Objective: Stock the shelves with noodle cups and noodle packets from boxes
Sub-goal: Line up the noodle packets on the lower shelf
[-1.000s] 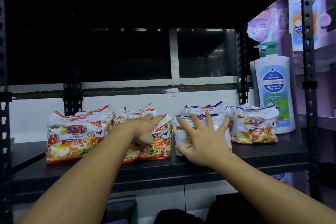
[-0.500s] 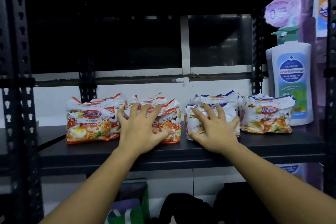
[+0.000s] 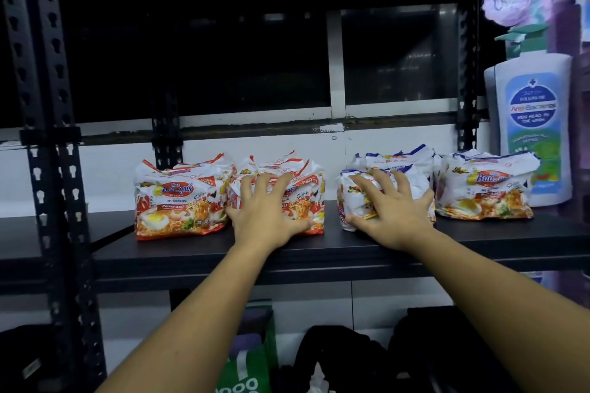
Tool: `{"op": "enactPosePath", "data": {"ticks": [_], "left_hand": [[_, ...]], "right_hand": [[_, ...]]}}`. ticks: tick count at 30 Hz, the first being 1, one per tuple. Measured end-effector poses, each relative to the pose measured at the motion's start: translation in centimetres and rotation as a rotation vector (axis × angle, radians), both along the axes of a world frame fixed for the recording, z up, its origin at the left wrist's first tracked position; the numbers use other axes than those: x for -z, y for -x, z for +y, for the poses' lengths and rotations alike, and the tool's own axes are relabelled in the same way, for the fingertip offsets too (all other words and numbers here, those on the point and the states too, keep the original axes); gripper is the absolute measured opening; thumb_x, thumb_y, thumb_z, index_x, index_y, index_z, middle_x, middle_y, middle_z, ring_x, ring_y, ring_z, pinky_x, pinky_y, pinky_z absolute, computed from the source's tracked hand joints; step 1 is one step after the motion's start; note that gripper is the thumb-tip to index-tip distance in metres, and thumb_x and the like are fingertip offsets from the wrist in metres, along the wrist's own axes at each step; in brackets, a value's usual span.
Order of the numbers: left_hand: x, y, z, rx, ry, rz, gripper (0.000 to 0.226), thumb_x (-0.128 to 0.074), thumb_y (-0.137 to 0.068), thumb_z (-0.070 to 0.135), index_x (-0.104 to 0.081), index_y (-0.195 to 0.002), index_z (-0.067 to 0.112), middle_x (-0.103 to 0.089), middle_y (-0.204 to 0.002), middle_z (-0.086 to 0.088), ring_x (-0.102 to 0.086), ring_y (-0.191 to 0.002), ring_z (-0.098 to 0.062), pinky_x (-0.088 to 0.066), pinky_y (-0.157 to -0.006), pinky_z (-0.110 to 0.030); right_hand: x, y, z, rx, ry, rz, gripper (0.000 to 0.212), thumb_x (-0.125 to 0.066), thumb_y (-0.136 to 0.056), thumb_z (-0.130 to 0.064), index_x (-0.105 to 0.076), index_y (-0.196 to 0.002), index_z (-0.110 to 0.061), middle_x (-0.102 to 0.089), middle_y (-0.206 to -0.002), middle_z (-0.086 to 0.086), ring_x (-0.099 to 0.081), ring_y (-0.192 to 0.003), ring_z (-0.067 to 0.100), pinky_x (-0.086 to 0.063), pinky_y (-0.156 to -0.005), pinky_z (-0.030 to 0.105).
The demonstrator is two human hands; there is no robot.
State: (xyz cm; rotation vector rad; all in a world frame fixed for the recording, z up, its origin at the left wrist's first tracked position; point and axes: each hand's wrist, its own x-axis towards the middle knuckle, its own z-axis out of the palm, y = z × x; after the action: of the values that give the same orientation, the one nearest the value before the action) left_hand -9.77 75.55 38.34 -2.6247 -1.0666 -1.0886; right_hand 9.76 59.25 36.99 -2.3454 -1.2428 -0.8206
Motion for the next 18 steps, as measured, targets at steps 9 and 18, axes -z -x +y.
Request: {"op": "enactPosePath", "data": {"ticks": [9, 18], "left_hand": [[-0.8, 0.2, 3.5, -0.082, 0.067, 0.077, 0.112, -0.073, -0.069, 0.08, -0.009, -0.155, 0.049, -0.006, -0.169, 0.003, 0.007, -0.156, -0.029, -0.025, -0.109, -0.078], [-0.9, -0.6, 5.3, -0.066, 0.024, 0.135, 0.113, -0.064, -0.071, 0.087, -0.004, -0.158, 0.048, 0.001, -0.171, 0.002, 0.012, -0.157, -0.029, -0.005, -0.116, -0.076]], "right_hand": [[0.4, -0.2, 0.2, -0.008, -0.043, -0.006, 0.077, -0.034, -0.083, -0.086, -0.004, -0.148, -0.058, -0.003, -0.166, -0.021, 0.004, -0.154, 0.02, -0.011, -0.108, 0.078], [0.4, -0.3, 0.2, -0.001, -0.033, -0.005, 0.077, -0.033, -0.084, -0.087, -0.004, -0.149, -0.058, -0.002, -0.166, -0.021, 0.004, -0.154, 0.02, -0.012, -0.108, 0.078]]}}
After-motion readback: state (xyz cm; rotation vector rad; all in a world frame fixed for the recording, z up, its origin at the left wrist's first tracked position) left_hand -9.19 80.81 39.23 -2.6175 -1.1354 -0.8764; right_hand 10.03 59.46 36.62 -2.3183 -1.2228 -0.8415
